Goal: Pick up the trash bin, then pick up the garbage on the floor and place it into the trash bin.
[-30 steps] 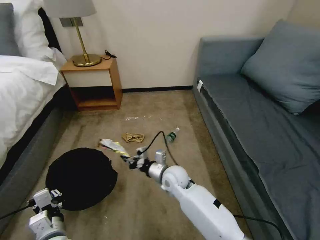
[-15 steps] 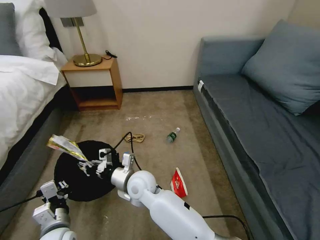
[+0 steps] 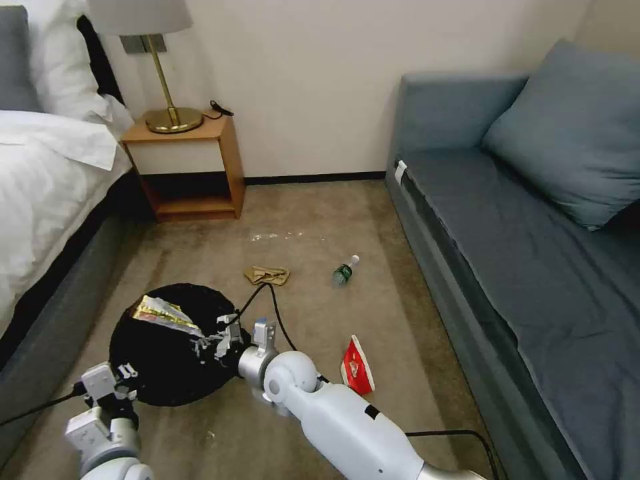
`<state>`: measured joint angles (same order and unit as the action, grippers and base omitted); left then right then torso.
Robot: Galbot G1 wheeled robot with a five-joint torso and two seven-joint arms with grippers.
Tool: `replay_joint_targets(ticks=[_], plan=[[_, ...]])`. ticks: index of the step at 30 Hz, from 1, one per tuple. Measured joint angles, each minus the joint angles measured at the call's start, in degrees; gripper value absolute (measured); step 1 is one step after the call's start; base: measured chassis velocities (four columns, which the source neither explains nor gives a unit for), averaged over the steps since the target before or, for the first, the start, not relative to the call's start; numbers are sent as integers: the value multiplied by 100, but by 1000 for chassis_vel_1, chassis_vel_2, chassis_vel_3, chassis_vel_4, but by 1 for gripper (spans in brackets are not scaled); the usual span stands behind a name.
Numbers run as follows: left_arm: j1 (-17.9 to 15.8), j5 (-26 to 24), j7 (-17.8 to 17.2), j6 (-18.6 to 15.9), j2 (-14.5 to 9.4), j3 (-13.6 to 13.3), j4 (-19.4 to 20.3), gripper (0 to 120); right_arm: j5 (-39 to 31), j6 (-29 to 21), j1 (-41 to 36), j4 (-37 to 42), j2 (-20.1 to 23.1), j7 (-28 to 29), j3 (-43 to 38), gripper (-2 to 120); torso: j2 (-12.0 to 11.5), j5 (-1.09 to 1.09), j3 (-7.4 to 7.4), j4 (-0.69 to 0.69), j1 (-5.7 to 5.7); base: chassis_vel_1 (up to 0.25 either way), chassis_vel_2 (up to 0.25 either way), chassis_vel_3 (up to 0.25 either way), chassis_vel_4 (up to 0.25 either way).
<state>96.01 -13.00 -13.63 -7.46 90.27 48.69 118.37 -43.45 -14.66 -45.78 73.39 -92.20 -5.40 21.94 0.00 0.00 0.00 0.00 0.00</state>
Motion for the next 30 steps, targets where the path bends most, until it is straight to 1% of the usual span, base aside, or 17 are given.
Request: replay_joint_targets(ticks=[1, 2, 3, 6, 8, 9, 11, 12, 15, 16, 18, 19, 20, 23, 24, 26, 30], plan=[[0, 36, 0, 16, 16, -9, 0, 3, 85, 15, -8, -26, 1, 0, -1, 9, 0, 0, 0, 0, 0, 0, 0, 0, 0], [1, 59, 1, 31, 26, -11, -1, 3, 133, 26, -18, -31, 3, 3, -1, 12, 0, 0, 0, 0, 0, 0, 0, 0, 0], [1, 59, 1, 31, 26, -11, -1, 3, 133, 26, -18, -31, 3, 3, -1, 12, 0, 0, 0, 0, 0, 0, 0, 0, 0], [41, 127, 8, 101, 85, 6, -22, 3, 171, 37, -133, 179, 5, 133, 52, 30, 0, 0, 0, 0, 0, 0, 0, 0, 0], [41, 133, 9, 110, 94, 12, -36, 3, 171, 35, -163, 249, 5, 149, 75, 32, 0, 1, 0, 0, 0, 0, 0, 0, 0], [42, 145, 8, 132, 109, 22, -62, 3, 171, 22, -203, 360, 5, 161, 110, 39, 0, 0, 0, 0, 0, 0, 0, 0, 0], [46, 166, 0, 162, 132, 27, -103, 3, 199, -3, -257, 523, 5, 167, 146, 45, 0, 0, 0, 1, 0, 0, 0, 0, 0], [46, 166, 0, 162, 132, 27, -103, 3, 199, -3, -257, 523, 5, 167, 146, 45, 0, 0, 0, 1, 0, 0, 0, 0, 0], [30, 176, -31, 182, 136, 39, -177, 3, 251, -34, -313, 634, 68, 178, 128, 62, 0, 1, 0, 0, 0, 0, 0, 0, 0], [8, 171, -51, 187, 122, 54, -213, 3, 261, -45, -340, 671, 108, 184, 109, 65, 0, 0, 0, 0, 0, 0, 0, 0, 0], [0, 166, -59, 188, 116, 60, -224, 3, 265, -51, -352, 689, 129, 186, 102, 68, 0, 0, 0, 0, 0, 0, 0, 0, 0], [-20, 148, -80, 190, 97, 74, -250, 3, 281, -71, -395, 739, 201, 188, 88, 77, 0, 0, 0, 0, 0, 0, 0, 0, 0], [-20, 148, -80, 190, 97, 74, -250, 3, 281, -71, -395, 739, 201, 188, 88, 77, 0, 0, 0, 0, 0, 0, 0, 0, 0], [-27, 123, -101, 209, 88, 78, -264, 3, 368, -83, -501, 805, 325, 187, 72, 90, 0, 0, 0, 0, 0, 0, 0, 0, 0], [-27, 123, -101, 209, 88, 78, -264, 3, 368, -83, -501, 805, 325, 187, 72, 90, 0, 0, 0, 0, 0, 0, 0, 0, 0], [-17, 125, -118, 233, 102, 68, -282, 3, 398, -83, -565, 921, 393, 185, 36, 99, 0, 1, 0, 0, 0, 0, 0, 0, 0], [-2, 134, -128, 251, 113, 59, -297, 3, 401, -87, -623, 1152, 498, 177, 8, 100, 0, 1, 0, 0, 0, 0, 0, 0, 0]])
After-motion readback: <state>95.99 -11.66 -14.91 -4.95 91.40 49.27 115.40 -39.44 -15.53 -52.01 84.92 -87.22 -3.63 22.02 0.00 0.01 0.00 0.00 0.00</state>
